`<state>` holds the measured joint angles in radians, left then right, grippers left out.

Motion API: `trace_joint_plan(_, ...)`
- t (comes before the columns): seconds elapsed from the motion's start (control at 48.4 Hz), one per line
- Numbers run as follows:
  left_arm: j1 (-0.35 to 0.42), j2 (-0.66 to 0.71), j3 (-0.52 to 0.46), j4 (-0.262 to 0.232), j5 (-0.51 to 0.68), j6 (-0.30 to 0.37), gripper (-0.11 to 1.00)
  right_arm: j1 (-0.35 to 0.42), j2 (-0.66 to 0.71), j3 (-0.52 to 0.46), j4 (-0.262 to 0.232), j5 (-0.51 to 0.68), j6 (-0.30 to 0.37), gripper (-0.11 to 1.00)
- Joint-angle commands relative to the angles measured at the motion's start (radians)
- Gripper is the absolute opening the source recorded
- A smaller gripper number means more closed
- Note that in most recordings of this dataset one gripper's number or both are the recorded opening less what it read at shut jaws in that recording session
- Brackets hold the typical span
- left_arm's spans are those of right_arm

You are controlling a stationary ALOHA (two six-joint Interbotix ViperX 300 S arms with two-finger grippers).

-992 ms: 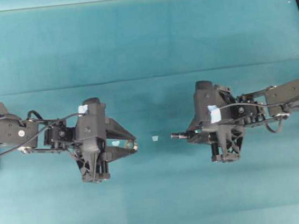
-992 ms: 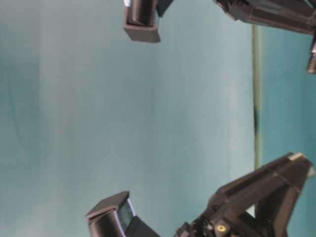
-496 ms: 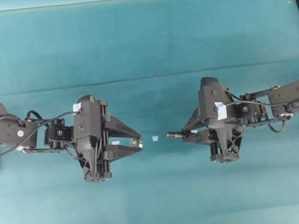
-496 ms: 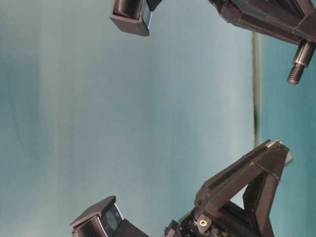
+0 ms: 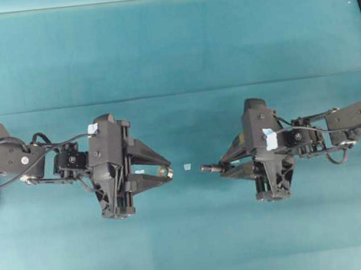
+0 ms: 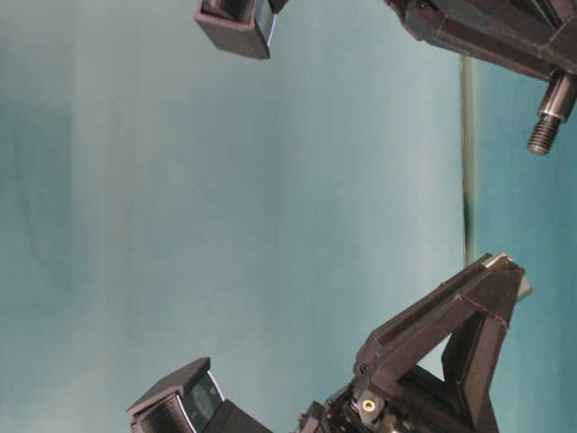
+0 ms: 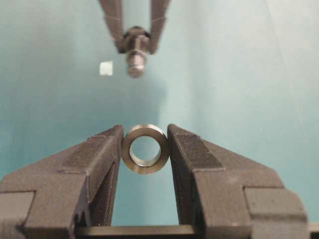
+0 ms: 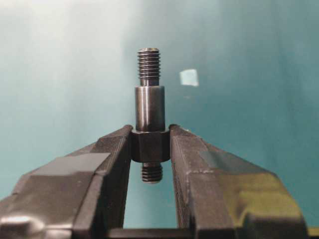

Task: Insert the washer onto the shaft with both hands.
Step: 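Lift both and bring the washer toward the shaft's upper threaded end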

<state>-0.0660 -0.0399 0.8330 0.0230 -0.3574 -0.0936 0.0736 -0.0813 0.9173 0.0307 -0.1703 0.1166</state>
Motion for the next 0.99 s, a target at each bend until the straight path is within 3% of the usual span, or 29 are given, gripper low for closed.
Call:
trace_joint_plan(0.0,0.002,-0.014,-0.017,0.000,-0.011,0.000,0.37,0.005,-0.003,-0.006,0.002,-0.043,0.011,0.00)
trace_joint_plan(0.744,0.002,0.015,-0.049,0.000,-0.012,-0.008,0.37,0.017,0.067,0.003,0.014,-0.186,0.012,0.00)
trace_joint_plan(0.971,0.000,0.023,-0.051,0.000,-0.066,-0.014,0.37,0.017,0.075,0.003,0.014,-0.201,0.012,0.00)
